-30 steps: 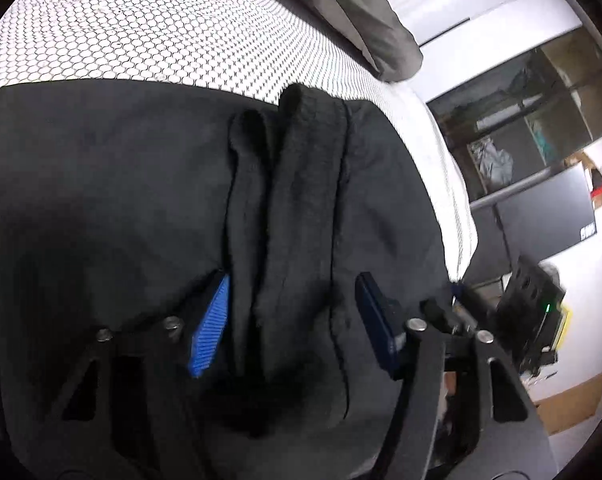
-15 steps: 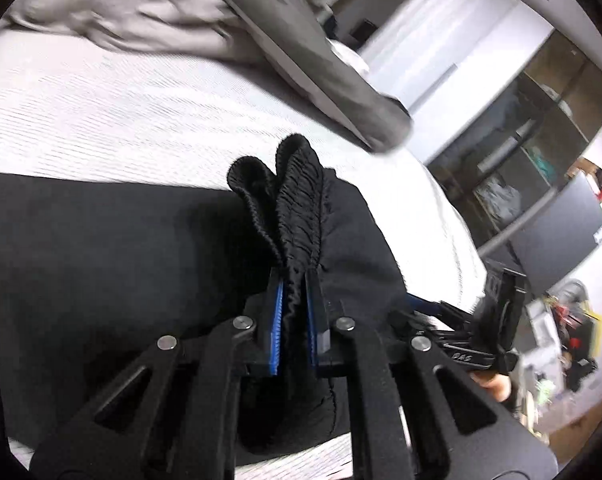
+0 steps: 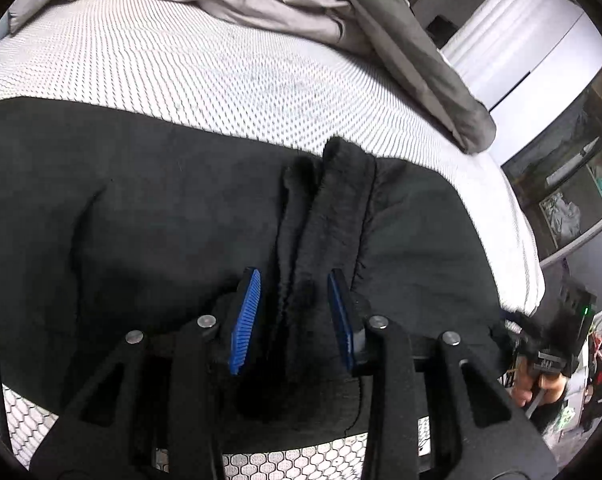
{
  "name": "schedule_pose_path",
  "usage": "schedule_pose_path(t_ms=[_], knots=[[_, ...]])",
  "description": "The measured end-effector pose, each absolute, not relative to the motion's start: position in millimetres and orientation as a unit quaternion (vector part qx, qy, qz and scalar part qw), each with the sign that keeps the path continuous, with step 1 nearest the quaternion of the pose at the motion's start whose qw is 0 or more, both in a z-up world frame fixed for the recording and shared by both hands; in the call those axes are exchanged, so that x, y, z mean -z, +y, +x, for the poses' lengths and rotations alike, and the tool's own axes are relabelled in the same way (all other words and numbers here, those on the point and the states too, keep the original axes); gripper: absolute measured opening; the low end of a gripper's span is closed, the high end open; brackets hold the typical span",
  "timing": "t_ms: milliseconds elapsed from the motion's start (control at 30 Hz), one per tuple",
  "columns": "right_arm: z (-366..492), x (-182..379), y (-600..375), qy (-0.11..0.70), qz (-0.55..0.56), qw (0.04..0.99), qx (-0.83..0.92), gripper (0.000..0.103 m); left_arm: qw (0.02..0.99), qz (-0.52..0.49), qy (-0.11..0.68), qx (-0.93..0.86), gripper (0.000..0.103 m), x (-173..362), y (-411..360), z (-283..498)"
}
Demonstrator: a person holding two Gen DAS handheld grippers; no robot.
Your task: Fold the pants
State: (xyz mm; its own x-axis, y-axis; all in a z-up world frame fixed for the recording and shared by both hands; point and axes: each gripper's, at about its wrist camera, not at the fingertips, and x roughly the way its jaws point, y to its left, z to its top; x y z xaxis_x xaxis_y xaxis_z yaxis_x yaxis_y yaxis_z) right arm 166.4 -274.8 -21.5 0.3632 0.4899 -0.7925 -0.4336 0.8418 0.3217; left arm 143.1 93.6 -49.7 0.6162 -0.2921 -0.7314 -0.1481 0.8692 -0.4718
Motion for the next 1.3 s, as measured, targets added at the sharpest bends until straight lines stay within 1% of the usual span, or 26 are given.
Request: schedule_pose_path(t_ms=[33,67,100,133,167,200,233,267,333,400,433,467,500,567,633,700,767,867,967,1033,1133,1200,1233,1300], knots=[[162,23,-279,0.499,0.044,0.814,-0.294,0.066,0.864,-0.254,0.433,0.043,0.031,47,94,144],[159,26,-282,0.506,0.058,0.805,-0.303,0.051,0.864,-0.254,0.432,0.043,0.031,46,95,144],[155,28,-285,0.510,0.072,0.799,-0.309,0.047,0.866,-0.254,0.428,0.040,0.031,44,94,144],[152,29,-289,0.512,0.085,0.795,-0.315,0.040,0.868,-0.252,0.426,0.039,0.031,42,92,140],[149,32,-291,0.515,0.098,0.788,-0.323,0.031,0.870,-0.248,0.424,0.039,0.031,39,90,139],[146,34,-292,0.518,0.099,0.786,-0.323,0.029,0.873,-0.243,0.421,0.040,0.031,33,85,139],[143,36,-290,0.523,0.090,0.785,-0.320,0.024,0.877,-0.233,0.418,0.037,0.031,31,81,139],[139,37,-287,0.527,0.071,0.785,-0.318,0.023,0.879,-0.229,0.417,0.038,0.031,29,84,137],[135,29,-283,0.524,0.036,0.789,-0.319,0.023,0.884,-0.218,0.413,0.041,0.031,24,77,133],[134,16,-287,0.502,0.029,0.807,-0.309,0.029,0.892,-0.199,0.404,0.042,0.031,15,71,122],[136,6,-291,0.477,0.034,0.828,-0.293,0.040,0.896,-0.187,0.401,0.043,0.032,11,64,122],[139,1,-292,0.461,0.037,0.843,-0.274,0.048,0.900,-0.172,0.397,0.050,0.034,8,53,123],[142,-4,-290,0.445,0.035,0.860,-0.249,0.048,0.903,-0.161,0.394,0.062,0.037,5,41,123],[149,-7,-274,0.432,0.031,0.871,-0.231,0.048,0.904,-0.139,0.393,0.090,0.038,5,14,130],[149,-10,-250,0.401,0.013,0.888,-0.225,0.047,0.903,-0.102,0.396,0.130,0.038,8,-24,134],[146,-11,-221,0.388,-0.008,0.886,-0.256,0.047,0.894,-0.066,0.404,0.180,0.038,15,-55,137],[142,2,-183,0.393,-0.061,0.874,-0.278,0.048,0.880,-0.018,0.427,0.209,0.038,29,-78,138],[138,34,-154,0.407,-0.142,0.858,-0.278,0.047,0.865,0.002,0.454,0.213,0.037,50,-75,138],[133,33,-173,0.394,-0.157,0.867,-0.262,0.047,0.865,-0.012,0.443,0.235,0.037,49,-59,124],[132,29,-194,0.398,-0.145,0.872,-0.243,0.048,0.868,-0.017,0.438,0.234,0.037,46,-48,113],[134,26,-224,0.420,-0.100,0.875,-0.219,0.061,0.870,-0.013,0.438,0.227,0.037,41,-44,104],[140,17,-231,0.419,-0.074,0.877,-0.222,0.060,0.874,-0.013,0.434,0.220,0.037,34,-42,106],[139,10,-226,0.405,-0.069,0.884,-0.222,0.060,0.883,-0.014,0.416,0.219,0.037,24,-44,106],[140,-5,-212,0.376,-0.066,0.893,-0.241,0.060,0.894,-0.009,0.394,0.213,0.041,13,-47,115]])
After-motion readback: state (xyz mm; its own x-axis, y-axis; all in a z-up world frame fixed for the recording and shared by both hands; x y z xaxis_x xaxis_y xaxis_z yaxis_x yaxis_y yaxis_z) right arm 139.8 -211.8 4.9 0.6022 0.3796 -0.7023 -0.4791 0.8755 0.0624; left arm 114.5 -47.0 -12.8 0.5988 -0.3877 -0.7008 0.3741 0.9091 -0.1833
